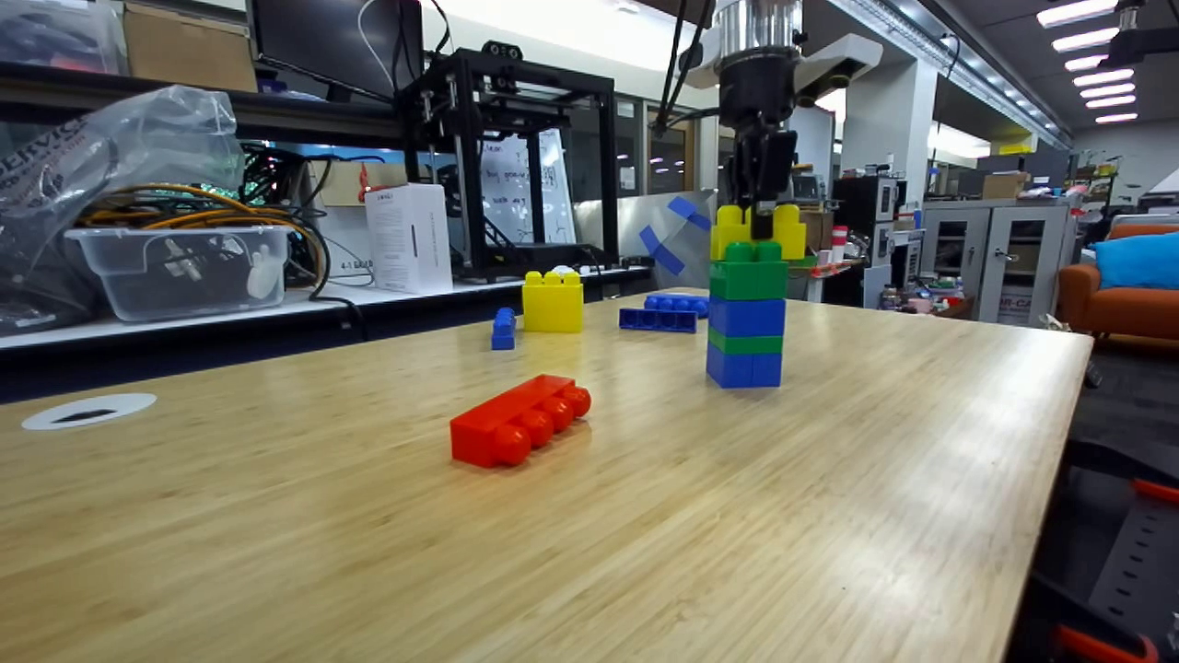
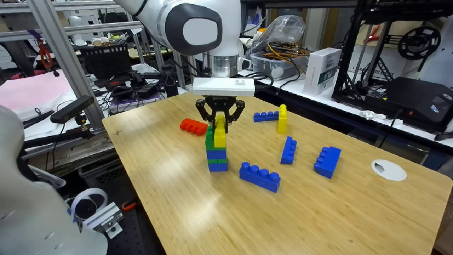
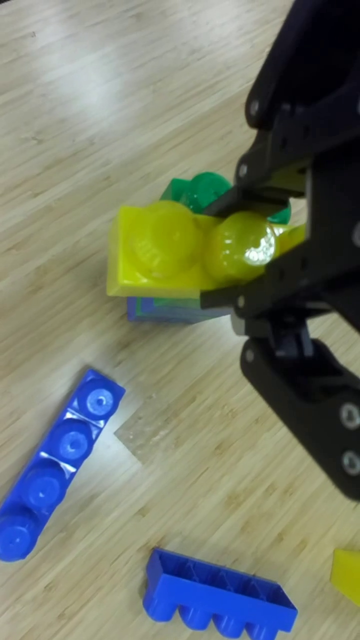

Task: Move the stack of blocks to the right and stack two blue blocks on it

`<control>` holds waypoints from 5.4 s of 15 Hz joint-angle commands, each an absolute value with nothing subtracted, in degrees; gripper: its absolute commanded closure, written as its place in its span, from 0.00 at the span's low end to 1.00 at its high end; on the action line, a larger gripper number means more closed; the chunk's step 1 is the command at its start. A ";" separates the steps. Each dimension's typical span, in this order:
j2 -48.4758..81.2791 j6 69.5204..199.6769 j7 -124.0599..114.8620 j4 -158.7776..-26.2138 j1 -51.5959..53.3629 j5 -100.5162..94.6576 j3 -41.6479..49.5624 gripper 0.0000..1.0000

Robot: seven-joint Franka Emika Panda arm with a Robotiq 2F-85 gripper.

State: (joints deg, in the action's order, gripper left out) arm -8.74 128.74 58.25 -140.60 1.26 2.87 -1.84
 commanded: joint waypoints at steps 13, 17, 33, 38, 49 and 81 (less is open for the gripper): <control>-8.78 131.35 60.20 -142.19 2.53 0.91 -0.85 0.40; -9.39 131.15 60.46 -142.69 2.82 0.81 -0.98 0.19; -24.92 121.68 96.00 -137.96 5.53 4.09 11.07 0.00; -20.74 122.70 109.64 -134.29 4.48 5.77 15.70 0.00; -13.62 123.99 112.07 -132.54 2.01 5.88 13.33 0.00; 6.70 142.03 133.74 -137.82 -2.91 14.17 4.22 0.00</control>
